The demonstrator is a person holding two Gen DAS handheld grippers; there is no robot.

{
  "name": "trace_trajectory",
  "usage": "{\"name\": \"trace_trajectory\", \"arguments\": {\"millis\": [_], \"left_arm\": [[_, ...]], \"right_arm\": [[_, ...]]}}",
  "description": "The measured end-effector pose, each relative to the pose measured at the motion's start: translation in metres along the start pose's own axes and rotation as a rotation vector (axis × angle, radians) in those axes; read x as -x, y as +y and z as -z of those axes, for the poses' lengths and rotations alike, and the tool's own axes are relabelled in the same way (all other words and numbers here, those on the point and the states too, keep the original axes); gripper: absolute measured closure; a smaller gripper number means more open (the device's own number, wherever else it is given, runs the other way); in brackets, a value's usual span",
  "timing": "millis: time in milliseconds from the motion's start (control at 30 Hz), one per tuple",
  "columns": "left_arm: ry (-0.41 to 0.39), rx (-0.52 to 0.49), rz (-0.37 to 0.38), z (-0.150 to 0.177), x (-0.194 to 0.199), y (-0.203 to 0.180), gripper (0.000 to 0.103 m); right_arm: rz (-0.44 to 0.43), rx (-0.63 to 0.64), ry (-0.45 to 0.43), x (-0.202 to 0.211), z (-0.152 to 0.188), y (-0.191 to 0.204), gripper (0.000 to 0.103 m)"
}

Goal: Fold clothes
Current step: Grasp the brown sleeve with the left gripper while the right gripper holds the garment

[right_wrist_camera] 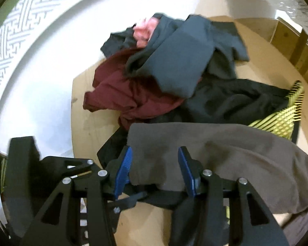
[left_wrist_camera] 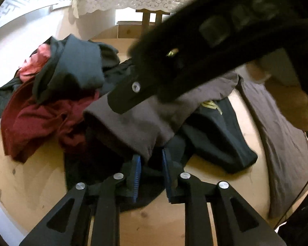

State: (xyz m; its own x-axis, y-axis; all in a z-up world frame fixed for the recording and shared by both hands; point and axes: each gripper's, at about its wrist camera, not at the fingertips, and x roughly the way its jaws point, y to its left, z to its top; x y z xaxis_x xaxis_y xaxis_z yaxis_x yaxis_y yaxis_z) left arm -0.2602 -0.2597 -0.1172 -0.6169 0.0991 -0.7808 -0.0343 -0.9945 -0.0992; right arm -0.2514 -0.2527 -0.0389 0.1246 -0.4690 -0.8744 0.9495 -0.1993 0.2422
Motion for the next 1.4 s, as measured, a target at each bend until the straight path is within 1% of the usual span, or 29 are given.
{"name": "trace_trajectory", "arguments": {"millis": [33, 100, 133, 167, 200, 300, 400, 500, 633, 767, 900, 933, 967, 1000, 1033, 1100, 1167, 1200, 1233, 1300, 1400], "left_arm": [[-0.009, 0.003, -0.009, 0.001, 0.006, 0.006, 0.076], [-0.029, 0.016, -0.022, 0.001, 0.016, 0.019, 0.075], [-0.038, 0.032, -0.026, -0.002, 0.021, 0.027, 0.072], [-0.047, 0.048, -0.03, -0.006, 0.025, 0.035, 0.067], [-0.059, 0.06, -0.039, -0.012, 0.028, 0.043, 0.066], [-0.061, 0.078, -0.026, -0.033, 0.023, 0.06, 0.066], [-0.027, 0.071, -0.018, -0.04, 0.006, 0.066, 0.066], [0.007, 0.063, -0.011, -0.046, -0.011, 0.072, 0.066], [0.038, 0.035, -0.02, -0.045, -0.026, 0.066, 0.063], [0.069, 0.041, -0.016, -0.047, -0.039, 0.067, 0.061], [0.076, 0.067, 0.003, -0.048, -0.049, 0.07, 0.061], [0.077, 0.074, 0.01, -0.048, -0.051, 0.07, 0.064], [0.074, 0.071, 0.018, -0.048, -0.05, 0.068, 0.079], [0.07, 0.068, 0.025, -0.048, -0.049, 0.067, 0.091], [0.067, 0.066, 0.032, -0.048, -0.048, 0.065, 0.099], [0.024, 0.065, 0.033, -0.057, -0.031, 0.063, 0.1], [-0.019, 0.065, 0.034, -0.066, -0.013, 0.061, 0.1], [-0.04, 0.065, 0.034, -0.07, -0.004, 0.06, 0.1], [-0.062, 0.065, 0.034, -0.075, 0.005, 0.059, 0.1], [-0.105, 0.065, 0.035, -0.084, 0.023, 0.058, 0.1], [-0.169, 0.064, 0.035, -0.098, 0.05, 0.055, 0.1]], "right_arm": [[0.005, -0.007, -0.005, -0.002, 0.002, -0.001, 0.057], [0.014, -0.03, -0.016, -0.004, 0.005, -0.007, 0.057], [0.018, -0.057, -0.021, -0.004, 0.006, -0.015, 0.057], [0.023, -0.09, -0.021, -0.004, 0.009, -0.024, 0.057], [0.027, -0.124, -0.016, -0.006, 0.012, -0.034, 0.057], [0.021, -0.166, 0.011, -0.015, 0.022, -0.05, 0.058], [0.022, -0.185, 0.037, -0.025, 0.031, -0.059, 0.058], [0.035, -0.175, 0.049, -0.032, 0.035, -0.06, 0.058], [0.035, -0.163, 0.052, -0.036, 0.037, -0.061, 0.058], [0.032, -0.151, 0.053, -0.039, 0.039, -0.062, 0.058], [0.032, -0.142, 0.052, -0.041, 0.04, -0.062, 0.058], [0.031, -0.141, 0.051, -0.041, 0.04, -0.063, 0.058], [0.028, -0.141, 0.048, -0.042, 0.04, -0.063, 0.058], [0.013, -0.15, 0.041, -0.04, 0.041, -0.065, 0.058], [-0.009, -0.164, 0.03, -0.035, 0.041, -0.068, 0.058], [-0.063, -0.195, 0.001, -0.023, 0.044, -0.076, 0.058], [-0.127, -0.221, -0.052, 0.006, 0.051, -0.091, 0.058], [-0.132, -0.225, -0.084, 0.024, 0.056, -0.101, 0.058], [-0.117, -0.229, -0.118, 0.041, 0.06, -0.109, 0.058], [-0.062, -0.259, -0.188, 0.08, 0.079, -0.14, 0.058], [0.091, -0.344, -0.235, 0.119, 0.106, -0.193, 0.058]]}}
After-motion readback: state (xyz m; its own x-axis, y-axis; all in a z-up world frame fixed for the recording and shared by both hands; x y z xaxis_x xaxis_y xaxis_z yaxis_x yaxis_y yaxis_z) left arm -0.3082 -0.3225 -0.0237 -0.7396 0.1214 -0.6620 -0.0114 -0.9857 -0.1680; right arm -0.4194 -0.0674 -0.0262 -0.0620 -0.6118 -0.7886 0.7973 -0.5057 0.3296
